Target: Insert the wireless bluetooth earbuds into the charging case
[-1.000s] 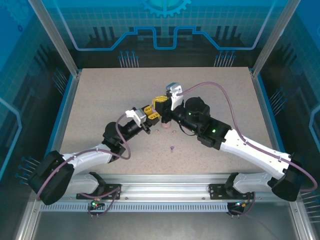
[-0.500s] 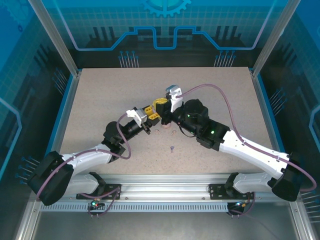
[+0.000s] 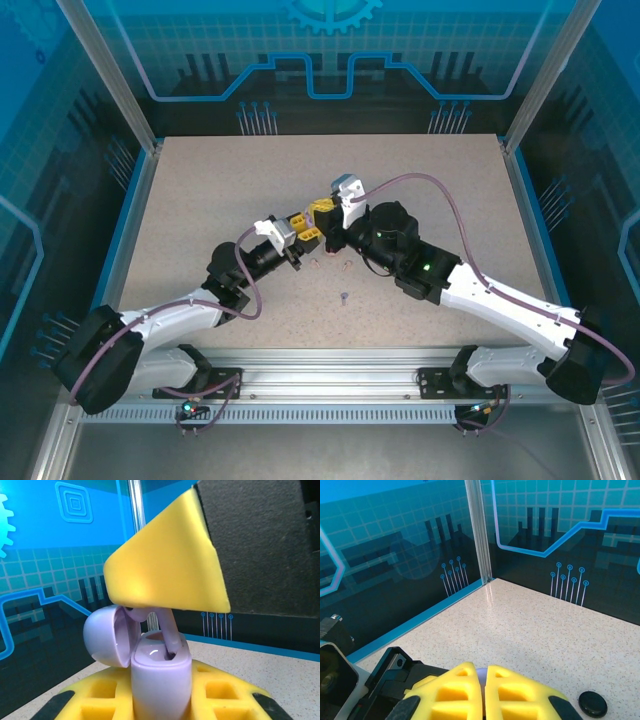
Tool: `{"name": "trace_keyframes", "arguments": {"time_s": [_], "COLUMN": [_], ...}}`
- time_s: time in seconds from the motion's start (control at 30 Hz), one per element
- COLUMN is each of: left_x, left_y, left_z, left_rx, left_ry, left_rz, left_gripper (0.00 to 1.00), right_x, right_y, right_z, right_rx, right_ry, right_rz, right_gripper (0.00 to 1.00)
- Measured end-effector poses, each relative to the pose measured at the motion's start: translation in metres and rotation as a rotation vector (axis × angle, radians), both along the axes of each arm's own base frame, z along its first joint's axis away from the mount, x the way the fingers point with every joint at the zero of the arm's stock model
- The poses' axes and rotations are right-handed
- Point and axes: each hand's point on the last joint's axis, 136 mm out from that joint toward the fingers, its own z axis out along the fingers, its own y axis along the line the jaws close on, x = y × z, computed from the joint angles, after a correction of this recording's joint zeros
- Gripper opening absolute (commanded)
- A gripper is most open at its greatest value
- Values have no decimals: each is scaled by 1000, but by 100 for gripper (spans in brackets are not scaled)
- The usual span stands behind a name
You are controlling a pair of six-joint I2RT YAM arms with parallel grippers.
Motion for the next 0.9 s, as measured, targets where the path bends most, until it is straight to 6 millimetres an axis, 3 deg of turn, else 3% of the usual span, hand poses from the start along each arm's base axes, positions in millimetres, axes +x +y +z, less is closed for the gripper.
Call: {"name": "trace_keyframes", "arguments": {"time_s": [0.33,0.47,0.57,0.67,0.9], "left_x": [1,1,1,1,-2], "left_y": [0,0,-1,0,1], "left_z": [-3,-4,-4,-4,11], "left_rx": [7,9,11,10,-16], "left_ry": [10,13,15,14,-23], "left_rz": [1,1,0,0,0], "left_gripper": [0,0,0,0,0], "right_x": [-1,-2,-5,-10,-14], "right_y": [8,8,10,12,5], "right_z": [-5,-5,-5,-3,21], "right_rx": [-36,-41,-40,-45,-18], "right_ry": [-27,-28,-20,-10,5], "right_rz": [37,43,53,71,64], "right_gripper": [8,23,43,56,69]}}
